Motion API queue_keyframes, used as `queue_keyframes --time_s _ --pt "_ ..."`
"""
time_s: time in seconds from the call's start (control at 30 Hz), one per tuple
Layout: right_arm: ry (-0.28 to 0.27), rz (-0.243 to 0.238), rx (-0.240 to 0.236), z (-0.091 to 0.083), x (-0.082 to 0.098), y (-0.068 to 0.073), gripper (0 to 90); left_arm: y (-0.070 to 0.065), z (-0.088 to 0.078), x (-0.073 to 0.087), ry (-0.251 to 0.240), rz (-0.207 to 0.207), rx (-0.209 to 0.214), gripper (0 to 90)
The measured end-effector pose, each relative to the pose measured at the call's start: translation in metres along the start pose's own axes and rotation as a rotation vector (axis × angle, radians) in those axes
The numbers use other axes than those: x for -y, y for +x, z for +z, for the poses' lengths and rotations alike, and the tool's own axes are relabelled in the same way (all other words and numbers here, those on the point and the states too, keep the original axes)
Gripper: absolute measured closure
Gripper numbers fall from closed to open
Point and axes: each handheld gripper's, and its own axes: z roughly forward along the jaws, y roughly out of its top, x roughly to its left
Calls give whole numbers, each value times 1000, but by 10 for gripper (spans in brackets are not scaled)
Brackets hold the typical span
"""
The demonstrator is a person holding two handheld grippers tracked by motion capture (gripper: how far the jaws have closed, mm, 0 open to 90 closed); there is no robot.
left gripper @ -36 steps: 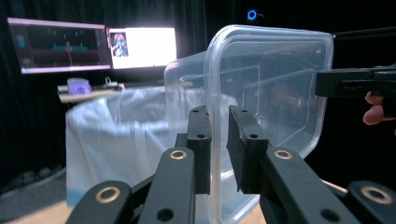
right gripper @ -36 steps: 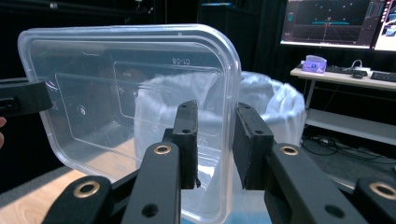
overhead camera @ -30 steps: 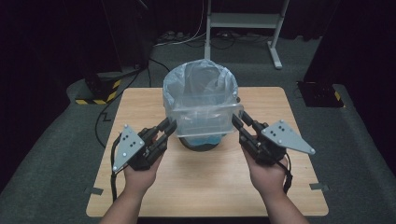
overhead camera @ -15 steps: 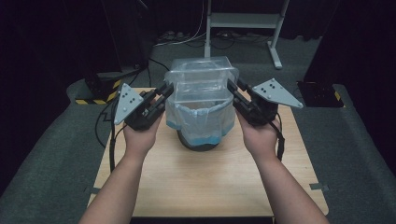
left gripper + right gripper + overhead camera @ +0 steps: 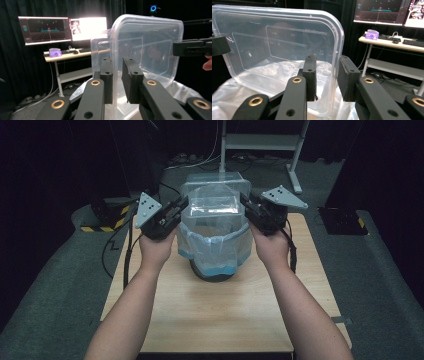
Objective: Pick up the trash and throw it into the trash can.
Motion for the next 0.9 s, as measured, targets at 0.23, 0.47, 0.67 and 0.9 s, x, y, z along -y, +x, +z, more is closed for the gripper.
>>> queue_keyframes --time_s 0.23,0.47,0.67,0.9 --pt "33 3 7 15 6 -8 702 8 12 7 26 -4 -16 787" --pt "64 18 -36 18 8 -10 481 10 11 13 113 -7 -19 502" --pt "56 -16 -33 11 8 -4 452 13 5 16 118 6 -30 456" --pt "74 -29 -20 4 14 -10 422 23 -12 14 125 5 -57 441"
